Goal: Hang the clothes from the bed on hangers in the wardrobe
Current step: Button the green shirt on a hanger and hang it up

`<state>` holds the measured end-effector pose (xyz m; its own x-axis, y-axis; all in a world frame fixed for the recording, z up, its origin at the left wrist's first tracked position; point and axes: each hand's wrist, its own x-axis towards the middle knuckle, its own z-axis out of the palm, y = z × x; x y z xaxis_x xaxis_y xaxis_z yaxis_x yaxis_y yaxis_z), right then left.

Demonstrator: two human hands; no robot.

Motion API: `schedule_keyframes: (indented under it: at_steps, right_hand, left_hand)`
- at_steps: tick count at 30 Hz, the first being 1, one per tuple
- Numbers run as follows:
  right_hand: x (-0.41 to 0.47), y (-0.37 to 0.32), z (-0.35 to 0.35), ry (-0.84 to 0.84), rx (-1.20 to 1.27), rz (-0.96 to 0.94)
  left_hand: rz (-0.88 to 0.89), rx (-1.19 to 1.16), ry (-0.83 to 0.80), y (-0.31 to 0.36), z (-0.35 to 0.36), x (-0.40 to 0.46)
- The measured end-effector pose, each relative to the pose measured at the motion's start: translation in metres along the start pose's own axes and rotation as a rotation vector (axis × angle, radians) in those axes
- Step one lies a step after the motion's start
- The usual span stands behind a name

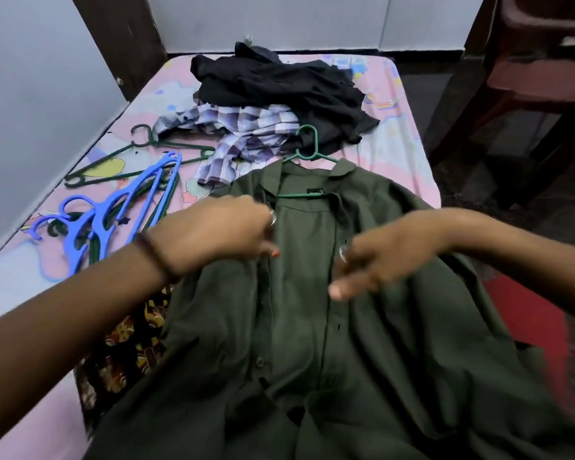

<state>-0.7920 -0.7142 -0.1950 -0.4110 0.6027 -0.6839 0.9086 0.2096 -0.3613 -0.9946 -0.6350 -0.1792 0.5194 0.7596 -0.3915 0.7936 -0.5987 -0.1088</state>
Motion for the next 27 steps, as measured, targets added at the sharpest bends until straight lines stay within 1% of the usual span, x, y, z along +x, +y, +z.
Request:
schedule_keyframes:
  at_steps: [1, 2, 3, 5, 8, 9, 11, 14, 17, 20, 22, 24, 27]
  right_hand:
    - [0.018, 0.0, -0.029, 0.09, 0.032, 0.017]
    - [0.036, 0.018, -0.041, 0.204, -0.009, 0.057]
    - [0.05, 0.031, -0.051, 0.332, 0.047, 0.134]
    - [0.08, 0.066, -0.048, 0.526, 0.171, 0.244]
    - [0.115, 0.101, -0.039, 0.883, 0.398, 0.334]
    - [0.123, 0.106, -0.037, 0.952, 0.461, 0.363]
    - [0.146, 0.114, -0.029, 1.003, 0.514, 0.379]
    - [0.174, 0.121, -0.022, 1.031, 0.433, 0.382]
    - [0.194, 0.122, -0.02, 1.055, 0.414, 0.396]
    - [0.214, 0.123, -0.014, 1.15, 0.539, 0.345]
    - [0.225, 0.124, -0.009, 1.24, 0.717, 0.333]
    - [0.229, 0.127, -0.005, 1.306, 0.867, 0.341]
    - [0.232, 0.138, 0.0, 1.294, 1.031, 0.314]
  left_hand:
    - [0.007, -0.073, 0.036, -0.002, 0.006, 0.03]
    - [-0.006, -0.15, 0.056, -0.004, 0.015, 0.059]
    - [-0.04, -0.225, 0.069, -0.006, 0.026, 0.084]
    - [-0.133, -0.385, 0.113, -0.006, 0.049, 0.125]
    - [-0.294, -0.671, 0.255, -0.002, 0.083, 0.158]
    - [-0.342, -0.75, 0.294, -0.002, 0.092, 0.165]
    - [-0.429, -0.88, 0.358, -0.004, 0.104, 0.177]
    - [-0.542, -0.988, 0.429, -0.009, 0.108, 0.191]
    - [-0.587, -1.023, 0.49, -0.02, 0.104, 0.21]
    - [-0.623, -0.979, 0.469, -0.031, 0.096, 0.227]
    - [-0.643, -0.861, 0.413, -0.037, 0.09, 0.237]
    - [-0.61, -0.689, 0.364, -0.044, 0.087, 0.245]
    - [-0.476, -0.461, 0.281, -0.057, 0.082, 0.256]
